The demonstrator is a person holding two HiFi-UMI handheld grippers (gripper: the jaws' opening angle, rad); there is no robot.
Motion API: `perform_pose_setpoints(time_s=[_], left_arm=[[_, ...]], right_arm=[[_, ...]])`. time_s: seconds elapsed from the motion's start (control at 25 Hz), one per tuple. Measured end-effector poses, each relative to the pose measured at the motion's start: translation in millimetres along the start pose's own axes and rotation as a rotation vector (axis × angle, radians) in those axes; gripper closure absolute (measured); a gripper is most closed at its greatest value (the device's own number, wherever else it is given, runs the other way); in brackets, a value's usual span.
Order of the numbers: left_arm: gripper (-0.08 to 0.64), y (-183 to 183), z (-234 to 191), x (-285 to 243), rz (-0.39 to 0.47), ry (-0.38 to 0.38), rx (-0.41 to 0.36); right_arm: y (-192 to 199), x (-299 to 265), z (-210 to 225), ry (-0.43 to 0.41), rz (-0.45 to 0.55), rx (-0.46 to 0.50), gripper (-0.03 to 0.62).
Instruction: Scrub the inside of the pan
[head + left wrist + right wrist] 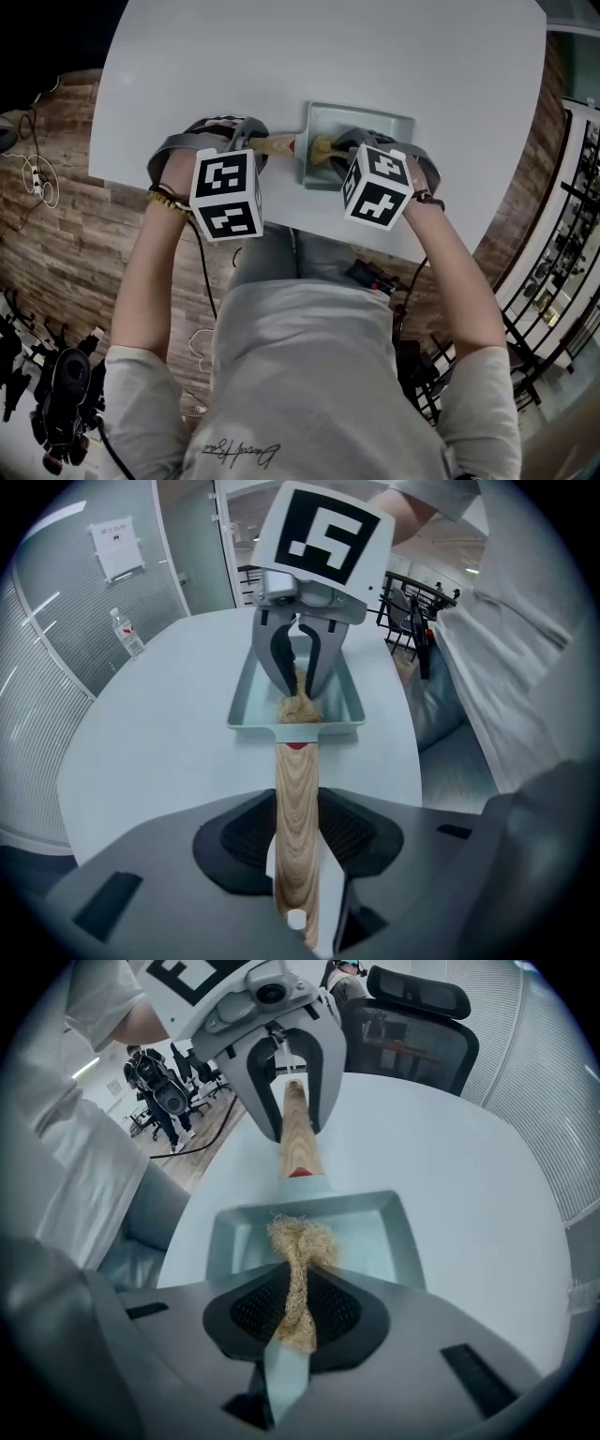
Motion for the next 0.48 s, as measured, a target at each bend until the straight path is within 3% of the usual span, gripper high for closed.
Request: perform_pose_setpoints(time_s=[0.48], left_arm=[[0.411, -2, 1, 0, 0.008, 0.010, 0.004]], right_arm=[[2, -4, 51, 0.083, -0.027, 0.016, 0.525]])
Point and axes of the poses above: the fingertips, and each gripper's own axes: x backward along the fingers, z to its right, y out of its underside, the point moved 1 cm from there along x, backward along the fingers, and after that the axes turned 12 degrees about y, right-handed, at the moved point
